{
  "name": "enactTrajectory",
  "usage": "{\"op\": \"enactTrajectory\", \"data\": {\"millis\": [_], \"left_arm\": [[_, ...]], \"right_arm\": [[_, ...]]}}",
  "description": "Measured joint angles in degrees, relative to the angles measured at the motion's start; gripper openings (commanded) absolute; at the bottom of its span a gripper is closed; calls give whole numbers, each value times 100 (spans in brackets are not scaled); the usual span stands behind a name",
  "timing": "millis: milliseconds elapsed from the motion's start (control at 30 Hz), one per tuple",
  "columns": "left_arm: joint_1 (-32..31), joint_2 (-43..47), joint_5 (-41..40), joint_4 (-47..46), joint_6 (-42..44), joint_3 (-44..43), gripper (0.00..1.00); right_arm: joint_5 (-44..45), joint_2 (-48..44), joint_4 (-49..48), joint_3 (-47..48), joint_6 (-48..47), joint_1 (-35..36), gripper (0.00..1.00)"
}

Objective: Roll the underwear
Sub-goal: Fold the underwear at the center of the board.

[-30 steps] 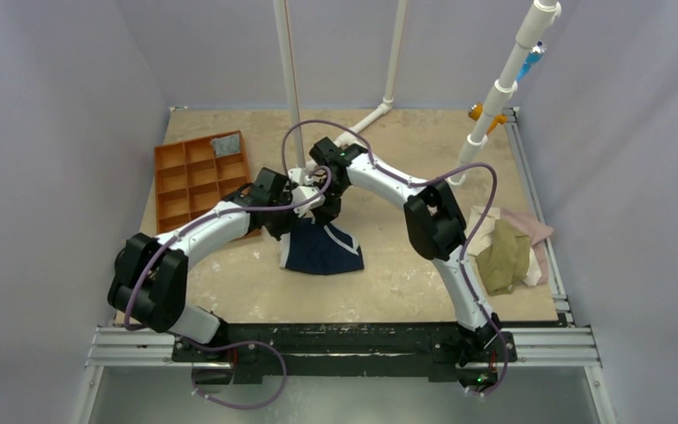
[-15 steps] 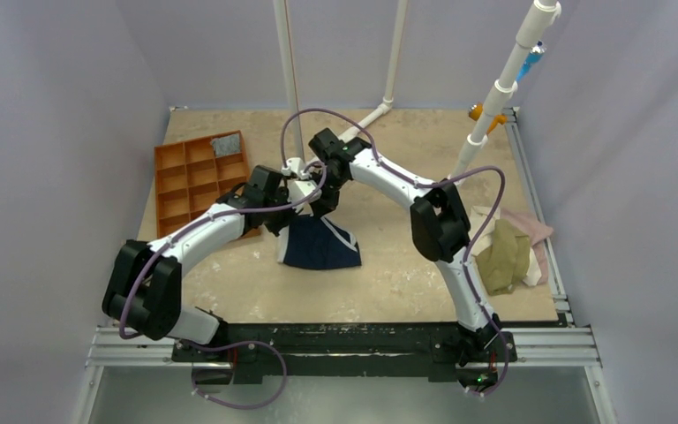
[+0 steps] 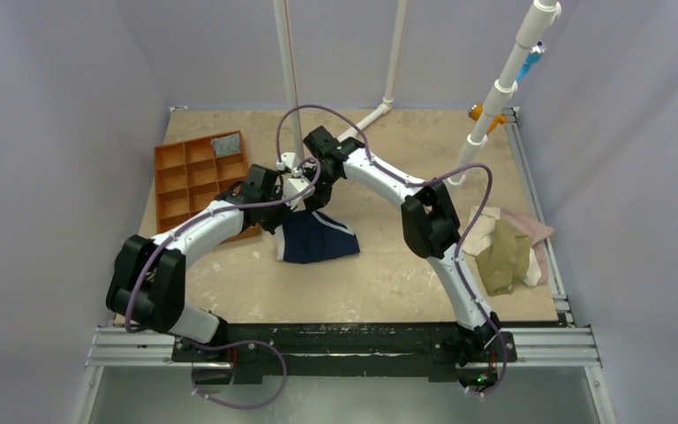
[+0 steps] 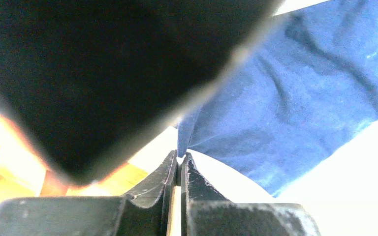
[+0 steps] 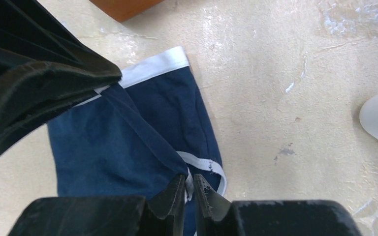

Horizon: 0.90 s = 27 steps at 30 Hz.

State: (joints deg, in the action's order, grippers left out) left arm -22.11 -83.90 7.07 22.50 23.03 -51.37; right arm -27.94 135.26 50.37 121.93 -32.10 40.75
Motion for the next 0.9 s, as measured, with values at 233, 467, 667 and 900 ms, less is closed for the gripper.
{"op": "enactTrajectory", "data": {"millis": [233,467,667,900], "left_arm": [[111,-315,-238,96,-2,-13,0],[149,-590,-306,101,-2,-164,0],[149,-769,-330,70,-2,-299,0],[133,-837,-369,2,28,-350,2]], "right_arm": [[-7,315,-422,22,177,2,19],[111,413,-708,11,293,-11,19],[208,411,-933,-57,350,-33,29],[341,238,-1178,-361,525,-70,40]]}}
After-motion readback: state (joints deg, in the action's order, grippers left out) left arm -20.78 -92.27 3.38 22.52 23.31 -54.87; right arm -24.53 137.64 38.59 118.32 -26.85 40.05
